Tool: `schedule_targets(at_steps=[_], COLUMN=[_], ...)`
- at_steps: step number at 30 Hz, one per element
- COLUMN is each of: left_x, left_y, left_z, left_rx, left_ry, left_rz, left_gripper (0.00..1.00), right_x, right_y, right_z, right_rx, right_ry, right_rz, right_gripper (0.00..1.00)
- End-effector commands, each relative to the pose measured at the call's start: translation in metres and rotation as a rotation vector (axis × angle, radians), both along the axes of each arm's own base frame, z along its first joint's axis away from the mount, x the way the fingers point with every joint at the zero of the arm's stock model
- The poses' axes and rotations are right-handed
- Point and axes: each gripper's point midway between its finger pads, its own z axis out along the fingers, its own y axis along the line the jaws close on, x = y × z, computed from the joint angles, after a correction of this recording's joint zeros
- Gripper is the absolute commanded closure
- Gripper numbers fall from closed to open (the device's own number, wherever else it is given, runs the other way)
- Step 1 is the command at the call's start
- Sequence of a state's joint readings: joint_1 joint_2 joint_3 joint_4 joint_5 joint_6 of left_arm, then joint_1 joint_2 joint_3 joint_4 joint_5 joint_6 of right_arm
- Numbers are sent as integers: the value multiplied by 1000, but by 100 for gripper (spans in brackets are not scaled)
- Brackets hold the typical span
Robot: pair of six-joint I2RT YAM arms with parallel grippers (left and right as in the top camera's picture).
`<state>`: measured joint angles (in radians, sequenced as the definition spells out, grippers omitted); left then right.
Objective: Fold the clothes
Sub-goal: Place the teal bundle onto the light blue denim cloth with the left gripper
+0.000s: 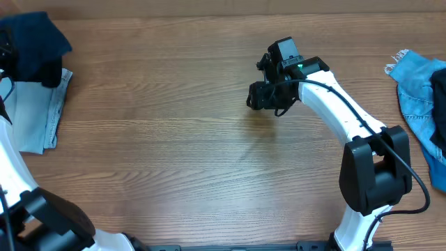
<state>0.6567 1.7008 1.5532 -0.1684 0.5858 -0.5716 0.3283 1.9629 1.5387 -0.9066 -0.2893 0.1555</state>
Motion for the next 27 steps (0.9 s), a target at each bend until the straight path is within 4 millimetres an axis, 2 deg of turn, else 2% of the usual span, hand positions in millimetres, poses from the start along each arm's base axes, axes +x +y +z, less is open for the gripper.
schedule_targets(at_steps=[1,5,7,12,14,15,16,19,21,25,27], left_x=[12,27,28,33,33,32,29,17,5,-27,-44], left_y=[32,54,68,86,91,94,98,103,107,121,128], left_z=[-13,-25,-30,-37,-50,-62,-79,-107,-122,-153,-165], left_rx=[56,86,100,113,110,89,79,52,33,36,16], left_ry=[1,-38,-39,-70,-45,-15,32,123,189,331,392], left_rz=[78,118,164,186,192,194,196,190,194,215,242], left_gripper=[96,93,91,86,85,85,85,82,76,72,66], right_x=[-6,-13,-14,-17,-19,-22,-25,-30,-30,-26,-26], right_y=[0,-2,-3,-1,2,3,4,8,10,12,12], right_z=[2,0,0,0,-1,-1,-1,-2,-2,-1,-1], right_rx=[-1,-10,-12,-14,-16,-18,-22,-26,-25,-19,-18], right_ry=[20,47,54,59,64,70,80,91,85,71,67], right_rz=[9,9,9,16,23,28,34,46,51,52,52], right_gripper=[42,43,43,43,43,43,43,43,43,43,43])
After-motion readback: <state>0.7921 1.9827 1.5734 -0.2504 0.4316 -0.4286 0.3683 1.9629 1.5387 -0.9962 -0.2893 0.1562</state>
